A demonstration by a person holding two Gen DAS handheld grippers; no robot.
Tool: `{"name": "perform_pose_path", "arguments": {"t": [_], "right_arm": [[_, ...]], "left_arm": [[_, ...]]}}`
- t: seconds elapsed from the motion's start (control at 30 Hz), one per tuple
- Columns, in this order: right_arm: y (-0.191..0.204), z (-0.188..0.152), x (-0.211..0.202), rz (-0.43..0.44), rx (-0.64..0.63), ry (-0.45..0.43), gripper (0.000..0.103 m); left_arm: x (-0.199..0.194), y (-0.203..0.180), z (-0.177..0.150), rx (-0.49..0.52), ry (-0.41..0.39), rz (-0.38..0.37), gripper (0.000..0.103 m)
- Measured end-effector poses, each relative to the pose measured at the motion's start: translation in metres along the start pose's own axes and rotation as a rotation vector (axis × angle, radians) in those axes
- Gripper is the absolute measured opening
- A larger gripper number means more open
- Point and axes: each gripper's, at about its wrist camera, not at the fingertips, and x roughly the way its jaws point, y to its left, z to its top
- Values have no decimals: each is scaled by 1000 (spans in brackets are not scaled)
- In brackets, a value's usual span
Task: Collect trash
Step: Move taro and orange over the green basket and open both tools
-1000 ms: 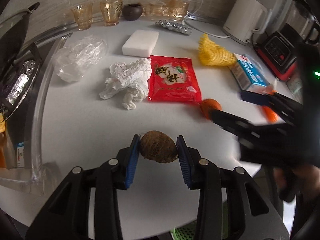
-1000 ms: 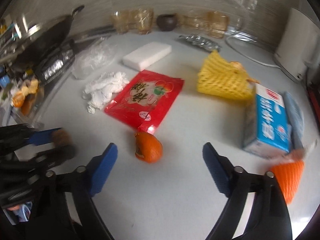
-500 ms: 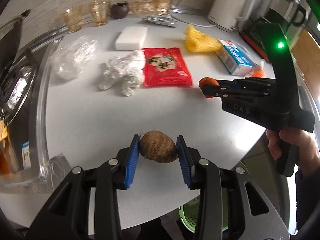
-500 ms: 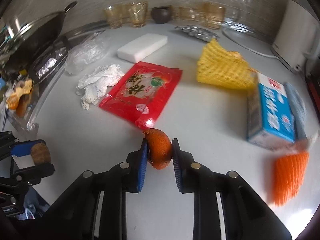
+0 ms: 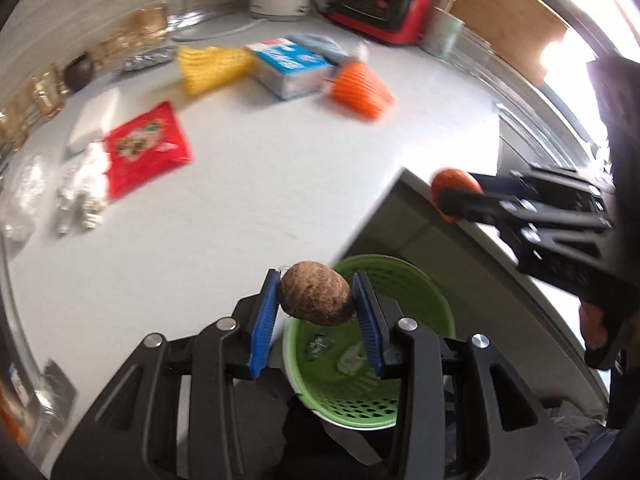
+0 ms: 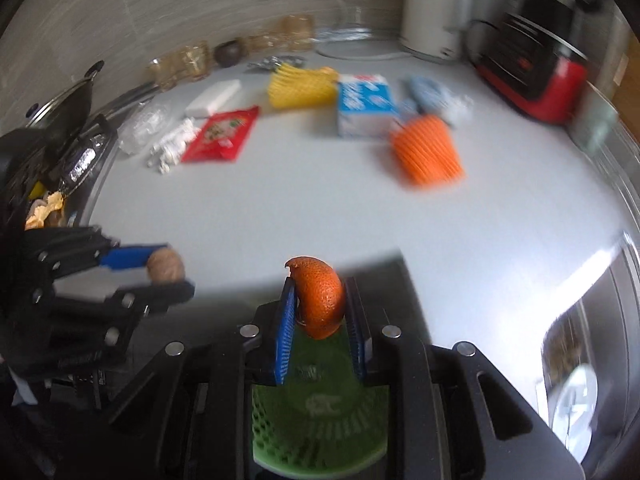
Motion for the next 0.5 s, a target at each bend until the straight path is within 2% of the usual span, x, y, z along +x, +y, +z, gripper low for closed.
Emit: {"name": "perform_pose_path", "arguments": {"t": [0.23,0.4,0.5], "right_arm": [[-30,-62,-36,12,38,10,24],[-37,-84,-50,43,26,5,24],[-38,-93,-57,59,-6,1,24]], "left_arm": [[27,-50,-21,-22,61,17,37],[43,-76,-37,-58,92,32,37],[41,-90,-42,-67,83,66,51]]}}
